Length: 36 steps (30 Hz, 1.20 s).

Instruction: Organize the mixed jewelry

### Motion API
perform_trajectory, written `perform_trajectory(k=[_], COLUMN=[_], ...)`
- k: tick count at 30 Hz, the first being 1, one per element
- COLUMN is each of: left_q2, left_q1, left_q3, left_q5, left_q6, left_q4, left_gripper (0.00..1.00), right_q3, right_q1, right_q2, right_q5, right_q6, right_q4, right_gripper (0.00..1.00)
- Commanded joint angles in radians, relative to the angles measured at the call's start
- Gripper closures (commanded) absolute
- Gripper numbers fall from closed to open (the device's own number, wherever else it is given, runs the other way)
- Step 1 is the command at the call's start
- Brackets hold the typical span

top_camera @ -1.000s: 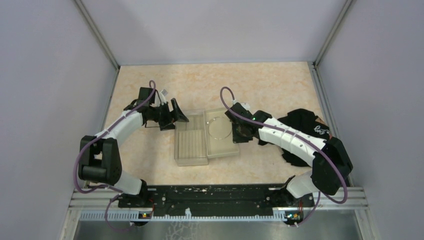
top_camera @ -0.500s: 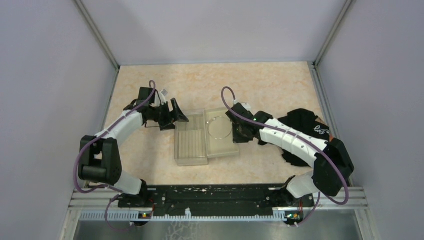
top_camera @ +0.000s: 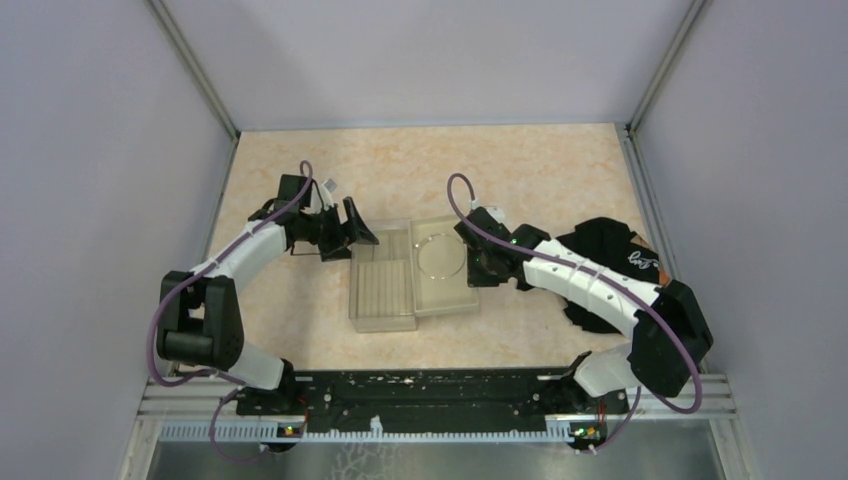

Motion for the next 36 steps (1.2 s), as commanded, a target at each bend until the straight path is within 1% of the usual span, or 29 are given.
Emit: perform_trajectory(k=[1,13,18,22,27,36], left_q2=[0.008,0.021,0.030,0.036,0.043,0.056], left_q1=[-0.015,-0.016,-0.018,-0.020,-0.022,-0.030], left_q3=[0.002,0.009,0.013,0.016,0.019,0.038], left_q5=[0.035,0.040,0.041,0.045,0.049,0.044], left_q6=[0.012,0.013,0.013,0.012,0.009,0.000], left_q4=[0.019,0.019,0.021,0.024,0.030,0.036], left_gripper=[0.10,0.10,0.10,0.10,0.10,0.10], right_q3=[-0.002,-0.023,-0.028,-0.027,0.002,0.093], right_q1=[-0.004,-0.005,-0.003,-0.002,0.002,0.058], right_q2=[-0.061,-0.038,-0.018,-0.005,0.022,0.098], right_q5=[-0.010,-0.034,-0.086,-0.099,-0.109,-0.095], right_q6=[0.040,0.049,0.049,0.051,0.027,-0.068], right_q4=[0.110,0.151,0.180,0.200,0.212,0.211], right_gripper=[1.00,1.00,1.00,1.00,1.00,1.00])
